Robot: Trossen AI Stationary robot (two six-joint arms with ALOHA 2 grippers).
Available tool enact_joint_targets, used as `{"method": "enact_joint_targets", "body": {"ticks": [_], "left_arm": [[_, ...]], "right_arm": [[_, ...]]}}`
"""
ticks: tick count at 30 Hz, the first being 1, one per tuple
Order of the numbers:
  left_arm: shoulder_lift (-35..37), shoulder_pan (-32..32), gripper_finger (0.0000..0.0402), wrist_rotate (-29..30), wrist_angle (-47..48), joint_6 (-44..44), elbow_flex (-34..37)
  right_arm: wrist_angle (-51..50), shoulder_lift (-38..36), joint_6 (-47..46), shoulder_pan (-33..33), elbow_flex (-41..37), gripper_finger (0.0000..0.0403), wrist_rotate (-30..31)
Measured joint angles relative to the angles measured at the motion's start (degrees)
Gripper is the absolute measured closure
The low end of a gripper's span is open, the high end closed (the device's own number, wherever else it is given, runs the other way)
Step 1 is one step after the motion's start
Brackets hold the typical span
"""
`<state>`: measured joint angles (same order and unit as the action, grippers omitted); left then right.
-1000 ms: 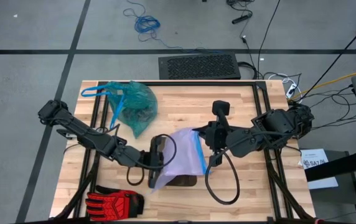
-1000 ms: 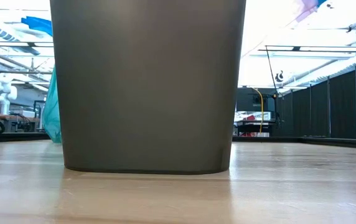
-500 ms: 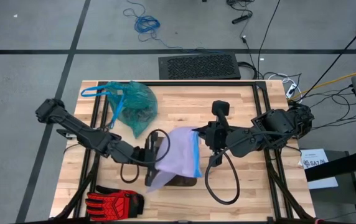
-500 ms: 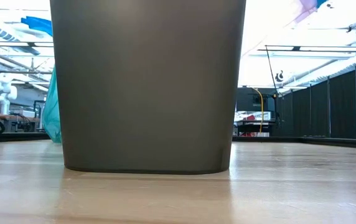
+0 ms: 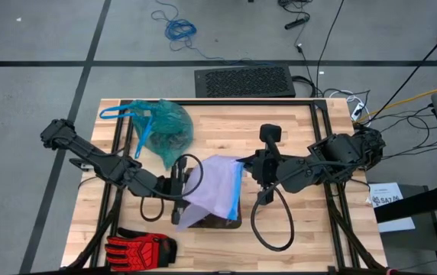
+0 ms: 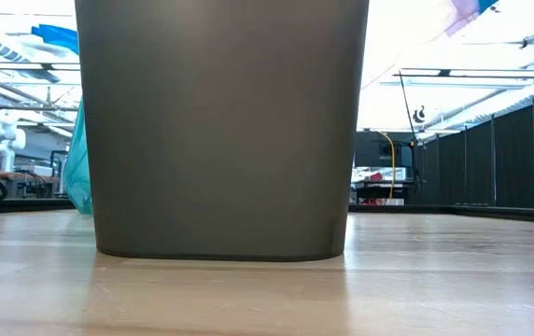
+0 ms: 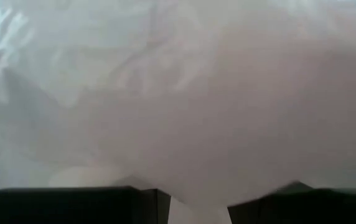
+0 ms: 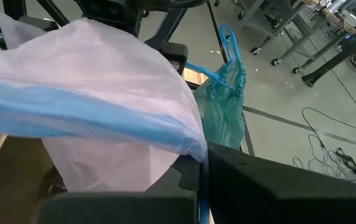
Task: Place trash/remove bag and relplace
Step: Insert the trash bag into the trash bin
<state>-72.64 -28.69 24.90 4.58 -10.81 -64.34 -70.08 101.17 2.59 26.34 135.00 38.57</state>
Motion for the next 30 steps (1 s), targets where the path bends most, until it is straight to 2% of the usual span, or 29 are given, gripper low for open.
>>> {"method": "enact_joint_targets", "body": {"ticks": [6,13,16,22,30], "left_arm": [[-2.27,0.02,0.0283,-1.49,-1.4,0.02,-0.04],[-6.36,0.74,0.0283,-8.63,-6.66,1.91,-0.04],[-6.57,1.28,0.0283,-9.7,-7.39,2.89,-0.02],[-3.02,1.46,0.0283,-9.49,-7.08,2.26,-0.02],[2.27,1.25,0.0283,-3.43,-1.47,-0.15,-0.02]], "right_arm": [[0.0,-0.01,0.06,-1.0,0.0,0.0403,-1.6],[0.09,1.17,1.53,-3.37,0.0,0.0403,-3.75],[-0.01,2.12,2.6,-4.33,0.0,0.0403,-5.67],[-0.09,2.86,3.92,-4.64,-0.04,0.0403,-6.03],[-0.08,2.55,4.1,-4.51,-0.04,0.0403,-6.08]]}}
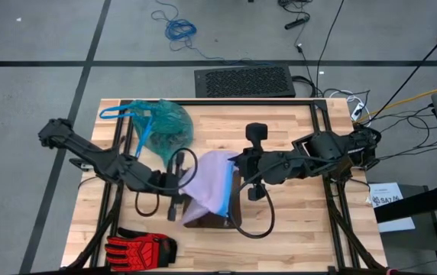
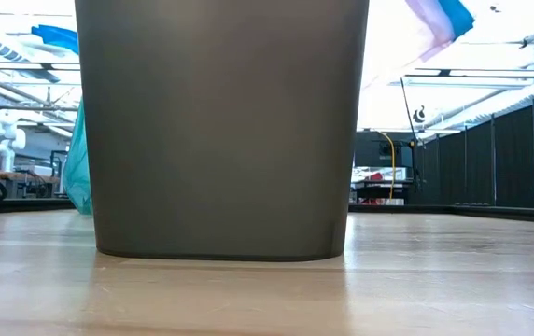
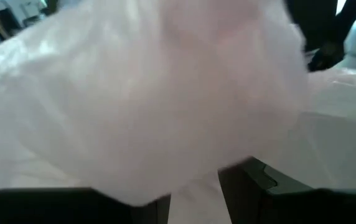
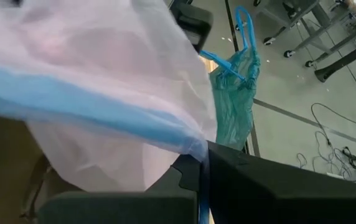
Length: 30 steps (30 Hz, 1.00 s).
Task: Place trash/remove bag and relplace
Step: Insert the trash bag into the trash bin
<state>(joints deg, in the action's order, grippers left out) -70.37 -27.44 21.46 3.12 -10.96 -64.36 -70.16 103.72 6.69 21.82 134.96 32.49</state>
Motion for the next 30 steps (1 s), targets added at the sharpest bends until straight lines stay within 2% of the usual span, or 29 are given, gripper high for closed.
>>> {"method": "enact_joint_targets", "body": {"ticks": [7,14,21,26,30], "left_arm": [[2.48,-0.07,0.0283,1.53,4.11,0.09,0.0],[3.78,-0.96,0.0283,1.5,4.81,0.07,0.0],[1.86,-0.72,0.0283,-2.01,7.87,4.59,0.0],[2.24,-0.72,0.0283,1.25,11.89,5.14,0.02],[2.87,-0.7,0.0283,1.98,12.77,6.11,0.02]], "right_arm": [[-1.1,0.0,1.84,0.46,0.0,0.0403,-4.34],[-3.42,-0.16,3.25,2.22,0.0,0.0403,-3.78],[-4.86,-1.54,3.64,4.32,0.0,0.0403,4.28],[-5.52,-3.39,3.6,7.4,0.01,0.0403,7.85],[-5.52,-5.06,3.12,10.74,0.02,0.0403,8.49]]}}
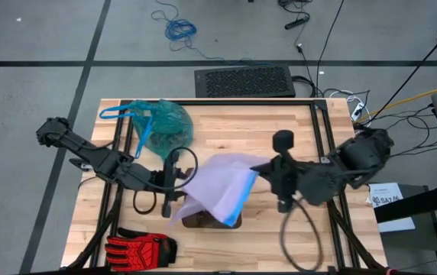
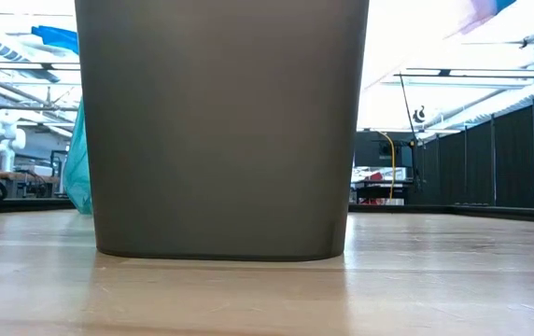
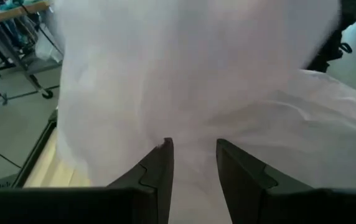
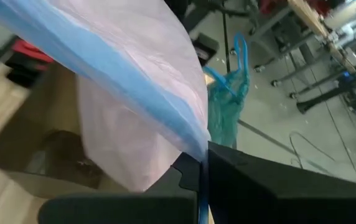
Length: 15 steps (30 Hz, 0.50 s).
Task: Place trash/remove bag and relplace
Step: Insert the trash bag into the trash bin
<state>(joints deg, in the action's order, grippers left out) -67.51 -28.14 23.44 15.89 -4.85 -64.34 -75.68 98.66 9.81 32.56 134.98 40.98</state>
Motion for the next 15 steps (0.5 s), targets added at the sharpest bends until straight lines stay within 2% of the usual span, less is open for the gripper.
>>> {"method": "enact_joint_targets", "body": {"ticks": [5,11,15], "left_arm": [[-0.04,-0.02,0.0283,0.59,1.95,0.07,0.0],[0.59,-0.13,0.0283,0.07,-0.47,0.05,0.0],[1.61,-0.11,0.0283,-9.85,-5.62,0.05,0.0]], "right_arm": [[0.06,-1.66,-0.13,4.88,0.04,0.0403,3.4],[0.04,-2.3,-0.13,9.15,0.04,0.0403,3.69],[0.0,-2.28,-0.13,9.68,0.04,0.0403,3.81]]}}
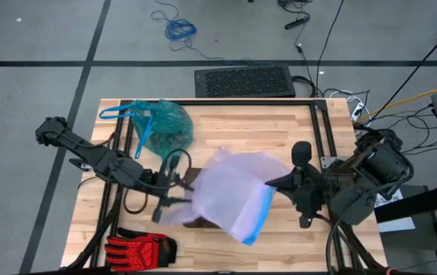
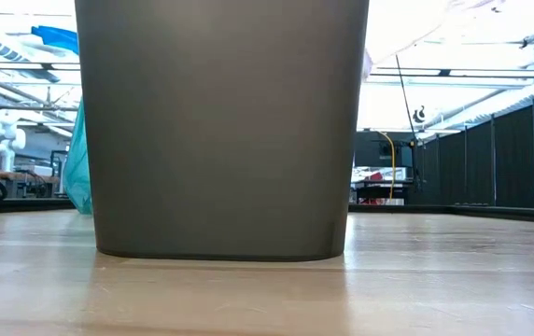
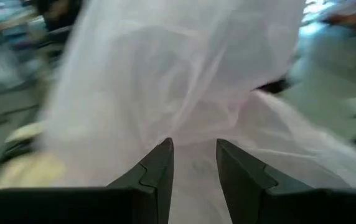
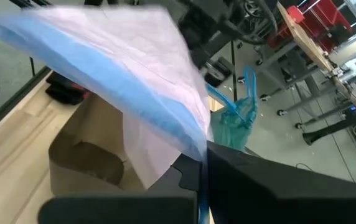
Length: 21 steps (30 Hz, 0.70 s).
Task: Place trash/remove bag and relplace
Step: Insert the trash bag into the trash bin
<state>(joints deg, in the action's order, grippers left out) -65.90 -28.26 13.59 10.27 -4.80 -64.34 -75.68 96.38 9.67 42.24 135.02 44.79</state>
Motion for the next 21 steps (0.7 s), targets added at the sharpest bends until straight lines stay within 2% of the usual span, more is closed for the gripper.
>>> {"method": "enact_joint_targets", "body": {"ticks": [4,8,11,15,17,18,21], "left_arm": [[0.19,-0.04,0.0283,-10.61,-2.76,-0.04,0.0],[1.22,-0.54,0.0283,-12.34,-0.98,-0.46,0.0],[1.63,-0.65,0.0283,-7.84,1.31,-0.55,0.0],[2.43,-0.61,0.0283,2.71,6.78,-0.13,0.0],[3.12,-0.61,0.0283,4.16,7.52,-0.13,0.0],[3.62,-0.73,0.0283,2.65,7.04,-0.17,0.0],[6.07,-1.53,0.0283,-7.76,3.88,-2.81,0.0]], "right_arm": [[-0.04,0.0,0.28,-0.37,0.0,0.0403,0.44],[-0.83,0.0,0.41,-1.05,0.0,0.0403,0.47],[-1.21,0.0,0.13,-1.07,0.0,0.0403,0.51],[-1.22,0.0,-0.06,-0.5,0.0,0.0403,0.49],[-1.29,0.0,-0.4,-0.33,0.0,0.0403,0.47],[-1.49,0.02,-0.59,-0.33,0.0,0.0403,0.47],[-2.83,0.02,-2.0,-0.33,0.0,0.0403,0.44]]}}
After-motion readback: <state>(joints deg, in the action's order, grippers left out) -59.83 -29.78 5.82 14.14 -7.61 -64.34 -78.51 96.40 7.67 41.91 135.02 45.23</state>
